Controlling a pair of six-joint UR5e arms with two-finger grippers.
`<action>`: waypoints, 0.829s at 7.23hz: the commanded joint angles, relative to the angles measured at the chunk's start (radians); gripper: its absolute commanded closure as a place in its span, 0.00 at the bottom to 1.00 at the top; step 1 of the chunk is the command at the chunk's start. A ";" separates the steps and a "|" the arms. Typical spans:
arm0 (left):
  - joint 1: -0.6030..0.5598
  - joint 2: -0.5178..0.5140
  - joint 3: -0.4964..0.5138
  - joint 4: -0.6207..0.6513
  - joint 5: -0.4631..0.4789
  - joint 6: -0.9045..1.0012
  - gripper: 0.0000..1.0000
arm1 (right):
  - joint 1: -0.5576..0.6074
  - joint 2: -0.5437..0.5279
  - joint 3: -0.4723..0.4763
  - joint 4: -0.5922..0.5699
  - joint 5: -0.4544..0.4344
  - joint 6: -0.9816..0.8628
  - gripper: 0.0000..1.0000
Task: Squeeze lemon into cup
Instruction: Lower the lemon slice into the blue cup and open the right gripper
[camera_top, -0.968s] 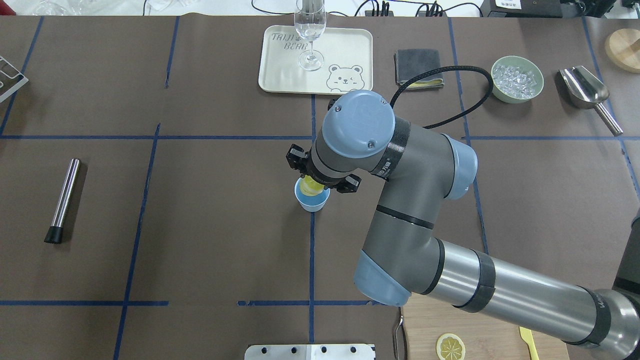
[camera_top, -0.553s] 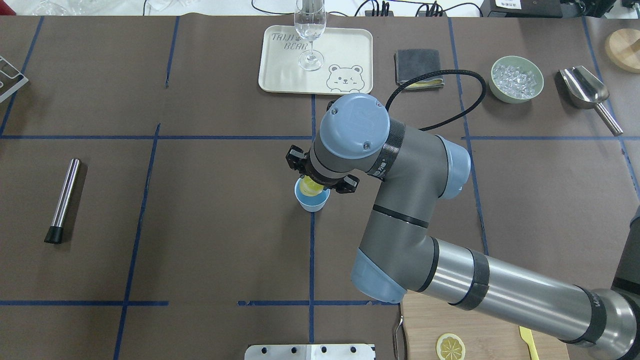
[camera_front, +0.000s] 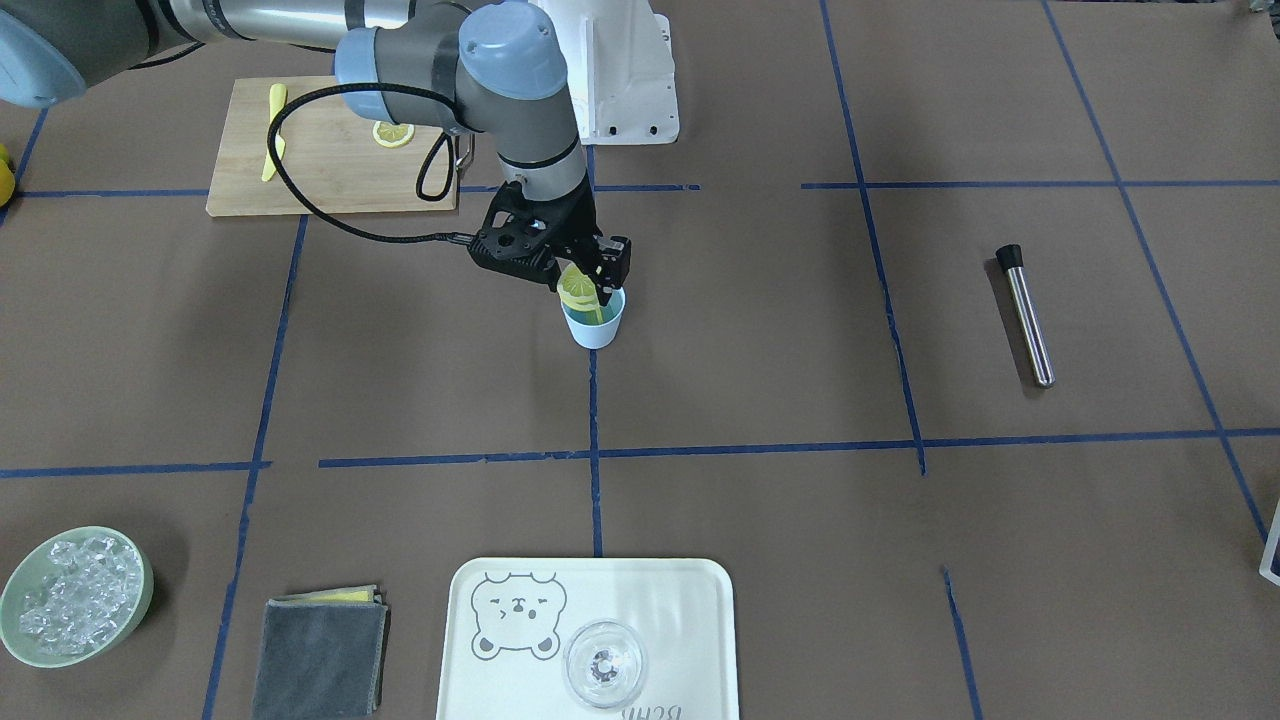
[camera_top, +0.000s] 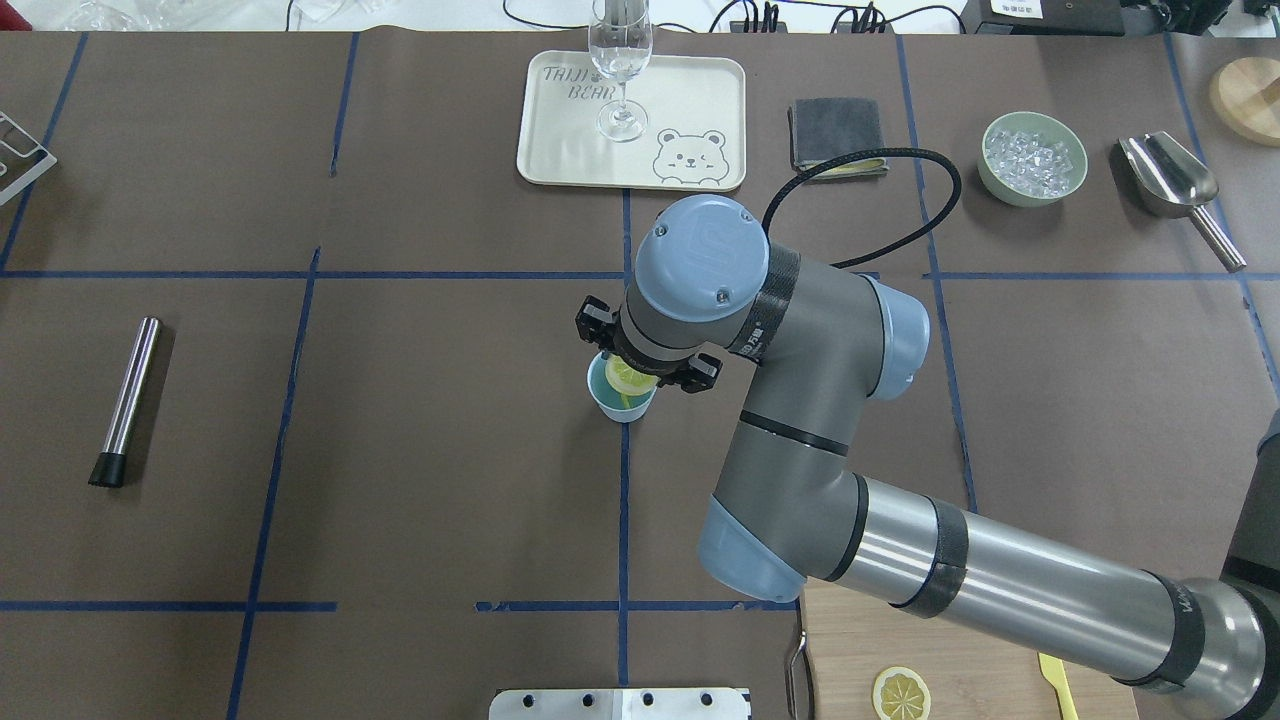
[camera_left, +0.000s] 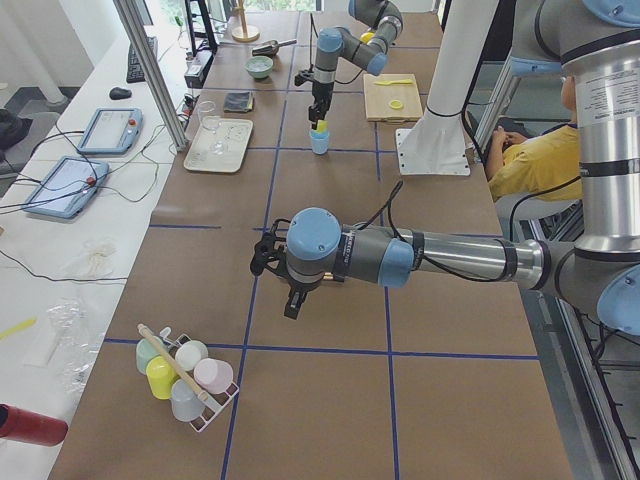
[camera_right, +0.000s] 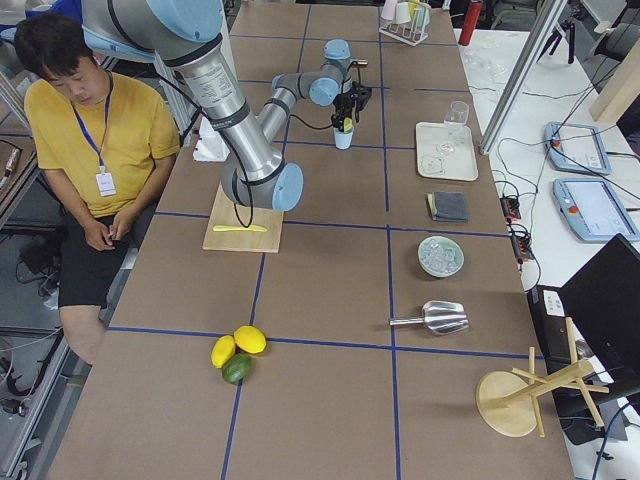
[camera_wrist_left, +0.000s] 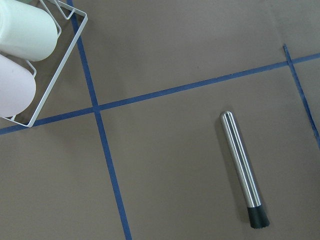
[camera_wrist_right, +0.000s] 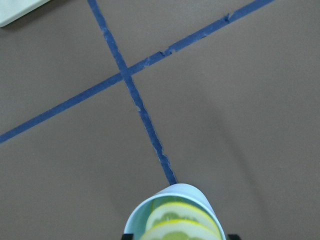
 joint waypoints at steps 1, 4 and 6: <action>0.000 0.000 0.001 0.000 0.000 -0.002 0.00 | -0.001 0.001 -0.001 0.001 0.000 -0.001 0.18; 0.043 -0.043 0.082 -0.034 0.009 -0.093 0.01 | 0.025 -0.015 0.036 0.005 0.058 -0.006 0.12; 0.206 -0.078 0.182 -0.294 0.058 -0.299 0.01 | 0.133 -0.184 0.204 0.002 0.170 -0.125 0.00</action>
